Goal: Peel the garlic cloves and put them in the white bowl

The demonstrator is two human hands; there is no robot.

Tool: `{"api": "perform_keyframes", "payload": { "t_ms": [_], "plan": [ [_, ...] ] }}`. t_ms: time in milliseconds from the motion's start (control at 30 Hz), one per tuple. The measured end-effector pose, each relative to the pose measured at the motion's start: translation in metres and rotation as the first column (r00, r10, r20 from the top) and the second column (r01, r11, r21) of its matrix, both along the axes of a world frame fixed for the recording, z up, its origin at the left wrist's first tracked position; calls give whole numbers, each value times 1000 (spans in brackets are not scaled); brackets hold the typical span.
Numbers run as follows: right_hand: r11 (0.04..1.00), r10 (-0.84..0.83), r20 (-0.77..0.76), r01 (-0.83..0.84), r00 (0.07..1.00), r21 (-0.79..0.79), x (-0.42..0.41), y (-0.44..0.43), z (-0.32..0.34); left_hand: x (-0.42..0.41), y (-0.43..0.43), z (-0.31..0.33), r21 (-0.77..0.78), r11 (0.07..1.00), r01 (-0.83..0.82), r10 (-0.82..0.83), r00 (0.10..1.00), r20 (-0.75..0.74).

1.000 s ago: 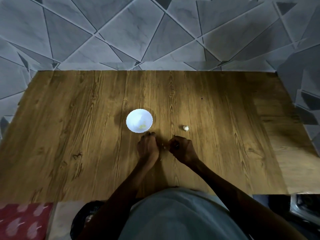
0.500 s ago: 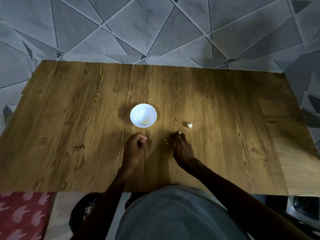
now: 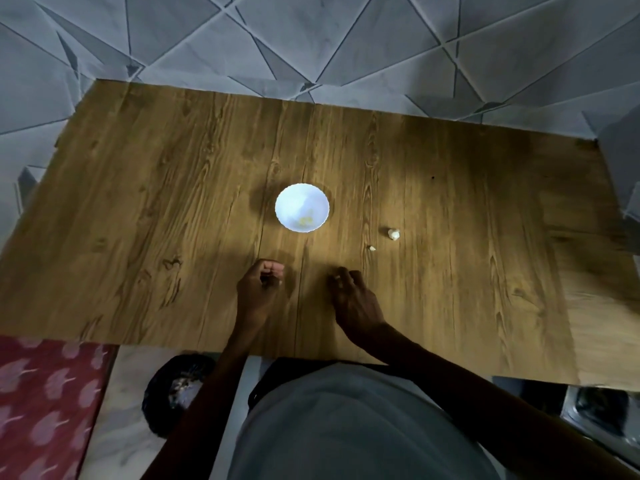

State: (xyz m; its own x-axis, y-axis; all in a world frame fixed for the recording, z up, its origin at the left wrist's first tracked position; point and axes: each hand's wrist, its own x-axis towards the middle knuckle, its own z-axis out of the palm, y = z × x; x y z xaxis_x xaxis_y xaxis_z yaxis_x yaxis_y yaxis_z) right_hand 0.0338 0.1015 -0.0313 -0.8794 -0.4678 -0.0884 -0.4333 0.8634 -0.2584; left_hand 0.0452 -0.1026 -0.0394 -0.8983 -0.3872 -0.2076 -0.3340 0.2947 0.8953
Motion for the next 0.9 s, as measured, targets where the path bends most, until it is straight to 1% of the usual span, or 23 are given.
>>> {"api": "perform_keyframes", "payload": {
  "t_ms": [67,133,233,267,300,333,367,400,433,467,500,533,567,600,633,667,700,733,800,833,900],
  "plan": [
    [996,89,-14,-89,996,-12,10,1,-2,3,1,1,29,1000,0,-1,1000,18],
    [983,182,-67,-182,981,6,12,6,-3,5,4,2,60,998,11,-13,999,35],
    [973,230,-125,-229,965,19,10,6,-6,6,8,4,99,995,23,-27,999,36],
    [971,238,-123,-236,963,31,9,4,-5,5,10,6,127,992,13,-18,999,41],
    [971,240,-126,-236,963,45,9,1,-5,4,12,8,172,985,-7,-2,999,51],
    [975,221,-116,-218,968,38,7,-2,-2,2,15,10,249,968,-35,19,998,63],
    [988,153,-86,-155,984,-17,4,-5,0,0,20,11,361,930,-69,42,996,82],
    [991,40,-7,-40,999,-130,0,-8,6,-3,26,12,499,860,-107,60,992,111],
    [963,-93,79,110,993,-246,-5,-12,9,-7,33,13,643,750,-155,73,986,152],
    [906,-211,179,261,961,-334,-11,-16,15,-12,40,14,766,604,-221,85,973,213],
    [832,-265,288,369,920,-415,-16,-22,23,-17,46,16,851,437,-293,87,955,284],
    [785,-256,326,392,910,-479,-19,-27,31,-21,51,17,894,278,-351,76,936,344],
    [789,-209,317,351,925,-504,-18,-32,40,-23,54,18,911,154,-383,60,924,378],
    [835,-143,284,269,948,-480,-16,-35,51,-25,57,19,916,82,-393,47,919,391],
    [883,-68,220,162,973,-440,-13,-36,60,-26,59,20,918,46,-393,41,919,391],
    [916,1,122,48,993,-398,-11,-36,64,-27,61,21,920,29,-391,44,920,389],
    [919,27,61,0,998,-393,-9,-35,65,-27,63,22,916,22,-401,58,915,400],
    [900,-7,80,41,997,-434,-8,-34,69,-28,64,23,904,19,-426,80,902,424],
    [783,-154,217,253,964,-569,-14,-28,69,-31,67,25,879,12,-476,137,872,470],
    [725,-233,233,328,944,-606,-20,-23,65,-32,67,26,872,-8,-489,166,860,483],
    [703,-357,188,396,915,-591,-34,-4,54,-31,64,25,869,-31,-493,224,844,487]
  ]
}}
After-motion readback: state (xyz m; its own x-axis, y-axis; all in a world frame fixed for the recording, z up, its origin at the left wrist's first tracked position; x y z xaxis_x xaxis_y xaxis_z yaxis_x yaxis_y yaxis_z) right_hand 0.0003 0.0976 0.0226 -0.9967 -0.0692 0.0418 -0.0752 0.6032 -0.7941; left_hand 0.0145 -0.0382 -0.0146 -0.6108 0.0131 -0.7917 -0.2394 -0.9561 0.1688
